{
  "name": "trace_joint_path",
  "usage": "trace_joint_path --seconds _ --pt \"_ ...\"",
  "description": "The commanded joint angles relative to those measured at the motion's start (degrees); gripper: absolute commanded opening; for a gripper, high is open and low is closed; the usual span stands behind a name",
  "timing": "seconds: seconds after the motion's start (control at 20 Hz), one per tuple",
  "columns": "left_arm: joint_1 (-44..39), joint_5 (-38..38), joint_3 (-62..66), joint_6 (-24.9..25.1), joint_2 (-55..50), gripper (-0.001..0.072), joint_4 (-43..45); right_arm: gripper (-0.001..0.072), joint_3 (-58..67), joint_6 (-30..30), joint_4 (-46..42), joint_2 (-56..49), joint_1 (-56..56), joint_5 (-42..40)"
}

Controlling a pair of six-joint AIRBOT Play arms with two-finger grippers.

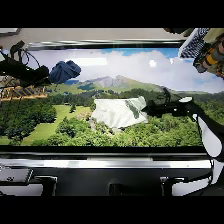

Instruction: Fold the clothes and pants, and hang the long-sleeved shirts on hangers.

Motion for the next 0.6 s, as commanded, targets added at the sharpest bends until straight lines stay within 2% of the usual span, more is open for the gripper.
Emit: trace_joint_path --seconds 0.0,0.1,0.3,0.55 --pt "0.0 0.0 0.0 1.2 -0.1 0.0017 0.0 0.0038 8.0 6.6 0.2 1.7 0.2 0.8" --pt "0.0 0.0 0.0 1.2 -0.1 0.0017 0.0 0.0038 15.5 14.3 -3.1 1.7 0.2 0.5" --pt "0.0 0.0 0.0 2.3 -0.2 0.0017 0.0 0.0038 27.7 25.5 -11.1 1.7 -1.3 -1.6" --pt "0.1 0.0 0.0 2.3 -0.6 0.0017 0.0 0.0037 35.3 32.7 -13.3 1.7 -9.2 -6.6"
